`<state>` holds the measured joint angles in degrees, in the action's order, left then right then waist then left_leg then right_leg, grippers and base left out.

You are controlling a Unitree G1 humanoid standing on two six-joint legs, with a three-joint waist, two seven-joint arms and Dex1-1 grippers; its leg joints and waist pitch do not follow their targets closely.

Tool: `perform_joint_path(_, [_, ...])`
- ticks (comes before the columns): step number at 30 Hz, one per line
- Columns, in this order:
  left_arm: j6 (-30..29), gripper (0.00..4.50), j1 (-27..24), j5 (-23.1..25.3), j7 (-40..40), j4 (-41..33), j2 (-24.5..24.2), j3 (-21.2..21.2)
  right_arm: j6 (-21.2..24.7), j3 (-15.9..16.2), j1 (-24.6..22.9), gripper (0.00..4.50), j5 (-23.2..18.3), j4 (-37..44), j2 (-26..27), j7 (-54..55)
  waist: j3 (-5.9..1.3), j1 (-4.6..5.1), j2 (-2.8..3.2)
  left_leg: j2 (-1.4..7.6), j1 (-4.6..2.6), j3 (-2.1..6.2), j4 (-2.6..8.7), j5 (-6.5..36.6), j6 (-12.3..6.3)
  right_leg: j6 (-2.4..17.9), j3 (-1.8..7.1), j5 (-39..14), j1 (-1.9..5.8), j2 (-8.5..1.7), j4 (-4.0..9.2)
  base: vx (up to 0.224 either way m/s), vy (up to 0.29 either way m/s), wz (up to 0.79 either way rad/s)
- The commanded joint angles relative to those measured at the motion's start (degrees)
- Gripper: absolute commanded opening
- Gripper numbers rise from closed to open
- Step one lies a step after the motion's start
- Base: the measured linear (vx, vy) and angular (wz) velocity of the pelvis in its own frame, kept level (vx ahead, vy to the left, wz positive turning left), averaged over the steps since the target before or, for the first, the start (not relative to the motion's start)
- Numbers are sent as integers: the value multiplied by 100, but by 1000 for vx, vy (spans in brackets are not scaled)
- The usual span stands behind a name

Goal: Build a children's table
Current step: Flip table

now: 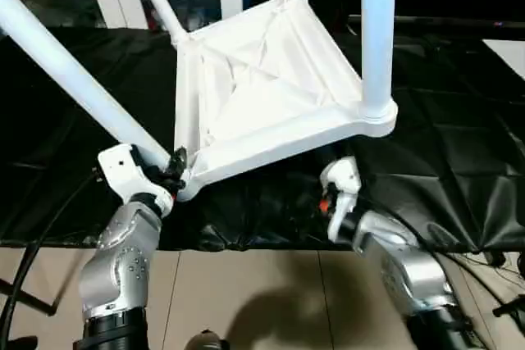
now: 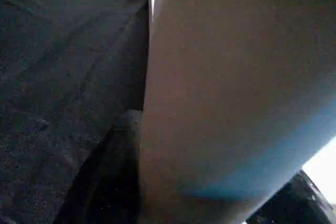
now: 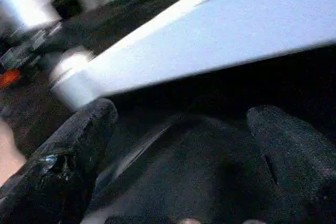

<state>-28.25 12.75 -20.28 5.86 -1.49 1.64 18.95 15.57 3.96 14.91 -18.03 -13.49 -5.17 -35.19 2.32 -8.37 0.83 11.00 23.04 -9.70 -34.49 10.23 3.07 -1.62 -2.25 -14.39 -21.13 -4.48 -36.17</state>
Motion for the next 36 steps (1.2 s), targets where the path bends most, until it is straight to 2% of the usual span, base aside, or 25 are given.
perform_joint_path(1, [-124, 225, 129, -530, 38, -127, 169, -56, 124, -223, 112, 450, -282, -48, 83, 120, -360, 32, 27, 201, -172, 89, 407, 627, -36, 1149, 172, 1004, 177, -308, 330, 0, 0, 0])
perform_joint_path(3, [-151, 225, 118, -551, 1, -144, 202, -42, 134, -338, 205, 450, -418, -175, 213, 199, -365, 27, 25, 208, -169, 91, 405, 591, -26, 1096, 166, 1101, 184, -300, 326, 0, 0, 0])
perform_joint_path(7, [-204, 225, 86, -532, 8, -203, 240, -56, -16, -558, 409, 450, -639, -533, 431, 258, -366, 32, 36, 207, -165, 82, 402, 559, -12, 1119, 164, 1142, 178, -312, 322, 0, 0, 0])
perform_joint_path(9, [-271, 225, 45, -526, 17, -276, 248, -59, 97, -832, 578, 450, -1062, -657, 654, 107, -374, 25, 22, 204, -165, 82, 401, 518, -28, 1112, 163, 1215, 188, -313, 312, 0, 0, 0])
perform_joint_path(10, [-290, 225, 30, -531, 18, -296, 245, -64, 109, -898, 656, 450, -1128, -749, 706, 69, -372, 30, 35, 207, -160, 85, 408, 567, -57, 1123, 163, 1196, 185, -320, 310, 0, 0, 0])
perform_joint_path(13, [-333, 225, 3, -543, 18, -333, 232, -86, 47, -979, 828, 450, -1079, -1038, 747, 186, -372, 33, 43, 209, -164, 86, 409, 512, -28, 1117, 152, 1172, 184, -314, 314, 0, 0, 0])
perform_joint_path(15, [-422, 225, -57, -554, 33, -425, 215, -136, -105, -1130, 1136, 450, -1041, -1566, 826, 420, -370, 37, 37, 204, -161, 82, 419, 539, 24, 1170, 147, 1072, 180, -322, 316, 0, 0, 0])
perform_joint_path(17, [-545, 225, -163, -537, 81, -567, 204, -205, -234, -1383, 1495, 450, -1237, -2103, 966, 514, -376, 26, 46, 208, -174, 73, 408, 552, 46, 1205, 153, 1025, 166, -326, 309, 0, 0, 0])
perform_joint_path(20, [-663, 225, -311, -499, 99, -745, 172, -274, -202, -1687, 1767, 450, -1572, -2429, 1130, 576, -372, 36, 34, 211, -154, 72, 413, 512, -29, 1228, 152, 1058, 177, -331, 293, 0, 0, 0])
perform_joint_path(21, [-705, 225, -398, -459, 122, -850, 140, -334, -167, -1836, 1873, 450, -1729, -2561, 1204, 615, -383, 30, -1, 213, -154, 74, 408, 434, -88, 1236, 148, 1154, 190, -336, 282, 0, 0, 0])
perform_joint_path(22, [-709, 225, -409, -452, 124, -863, 135, -342, -165, -1855, 1887, 450, -1748, -2581, 1213, 622, -385, 30, 10, 209, -143, 71, 397, 329, -145, 1233, 143, 1241, 190, -332, 272, 0, 0, 0])
perform_joint_path(24, [-737, 225, -504, -404, 146, -989, 102, -416, -109, -1983, 1971, 450, -1908, -2694, 1288, 631, -385, 25, -47, 193, -140, 55, 383, 193, -239, 1228, 140, 1317, 193, -320, 276, 0, 0, 0])
perform_joint_path(26, [-722, 225, -677, -268, 224, -1174, 31, -612, -48, -2266, 2149, 450, -2218, -2979, 1421, 568, -392, 24, -39, 198, -126, 64, 387, 196, -289, 1249, 142, 1267, 203, -347, 259, 0, 0, 0])
perform_joint_path(27, [-735, 225, -801, -183, 287, -1331, -22, -764, -9, -2488, 2286, 450, -2411, -3197, 1500, 511, -383, 32, -77, 207, -132, 47, 385, 225, -321, 1261, 142, 1164, 189, -336, 278, 0, 0, 0])
perform_joint_path(28, [-745, 225, -826, -171, 294, -1365, -31, -793, 2, -2532, 2308, 433, -2454, -3230, 1513, 509, -379, 25, -44, 212, -130, 51, 389, 267, -336, 1292, 142, 1048, 183, -344, 275, 0, 0, 0])
perform_joint_path(29, [-776, 225, -895, -141, 311, -1460, -59, -870, 44, -2655, 2360, 423, -2585, -3303, 1547, 517, -366, 26, -82, 216, -127, 39, 392, 265, -360, 1293, 145, 964, 176, -339, 283, 0, 0, 0])
perform_joint_path(31, [-754, 225, -974, -63, 358, -1538, -126, -980, 140, -2778, 2405, 416, -2739, -3370, 1574, 526, -370, 8, -59, 216, -139, 38, 383, 220, -386, 1268, 147, 887, 161, -334, 285, 0, 0, 0])
perform_joint_path(32, [-713, 225, -1051, 14, 401, -1599, -206, -1082, 224, -2875, 2444, 413, -2856, -3443, 1580, 523, -370, 6, -82, 212, -139, 35, 382, 180, -387, 1260, 143, 886, 161, -329, 287, 0, 0, 0])
perform_joint_path(33, [-703, 225, -1076, 33, 409, -1618, -235, -1114, 241, -2901, 2456, 402, -2893, -3470, 1577, 522, -371, 0, -65, 207, -135, 33, 386, 158, -375, 1242, 141, 859, 157, -324, 284, 0, 0, 0])
perform_joint_path(35, [-695, 225, -1090, 30, 401, -1627, -237, -1116, 282, -2931, 2467, 370, -2927, -3508, 1567, 541, -379, -3, -62, 211, -147, 30, 377, 135, -344, 1246, 142, 887, 148, -326, 280, 0, 0, 0])
perform_joint_path(36, [-679, 225, -1107, 39, 396, -1636, -266, -1140, 314, -2954, 2490, 369, -2941, -3566, 1546, 530, -373, 3, -70, 205, -137, 27, 380, 129, -338, 1244, 142, 901, 150, -322, 280, 0, 0, 0])
